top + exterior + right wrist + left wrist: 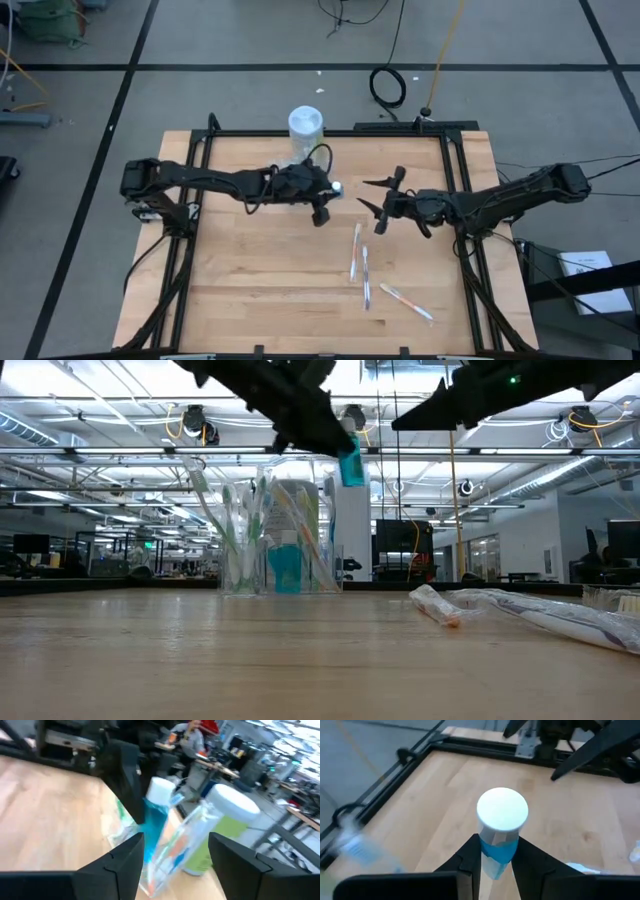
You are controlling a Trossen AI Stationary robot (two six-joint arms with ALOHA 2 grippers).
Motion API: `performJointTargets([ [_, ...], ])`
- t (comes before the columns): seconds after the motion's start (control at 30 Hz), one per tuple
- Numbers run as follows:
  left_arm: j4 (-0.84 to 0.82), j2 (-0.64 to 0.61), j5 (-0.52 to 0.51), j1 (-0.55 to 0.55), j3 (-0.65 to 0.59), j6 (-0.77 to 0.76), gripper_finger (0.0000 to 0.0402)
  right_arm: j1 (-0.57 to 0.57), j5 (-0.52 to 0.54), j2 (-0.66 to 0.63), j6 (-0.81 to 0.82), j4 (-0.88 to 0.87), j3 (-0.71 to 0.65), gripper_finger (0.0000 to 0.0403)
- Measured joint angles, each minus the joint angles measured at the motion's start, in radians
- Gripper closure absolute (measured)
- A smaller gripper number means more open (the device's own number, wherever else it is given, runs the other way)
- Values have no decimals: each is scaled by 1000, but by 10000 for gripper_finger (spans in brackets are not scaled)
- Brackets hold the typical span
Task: Pick & Place toothbrushing station
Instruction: Put the blue mouthwash into the transparent organizer
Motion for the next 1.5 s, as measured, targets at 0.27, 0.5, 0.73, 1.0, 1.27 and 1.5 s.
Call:
performJointTargets([
  [0.27, -332, -127, -132, -37, 2, -176, 318, 5, 30, -40, 6, -61, 1, 182],
  [0.5, -489, -85, -303, -86, 1, -361, 318, 6, 29, -40, 13, -56, 1, 185],
  [0.73, -423, 0, -398, -52, 1, -369, 318, 6, 26, -40, 45, -53, 1, 184],
  [1.0, -394, 20, -510, 3, 0, -338, 318, 6, 27, -40, 50, -54, 1, 186],
  [1.27, -394, 19, -377, 36, 0, -362, 318, 6, 27, -40, 48, -54, 1, 186],
  [1.5, -404, 19, -403, 0, 0, -362, 318, 6, 26, -40, 48, -54, 1, 190],
])
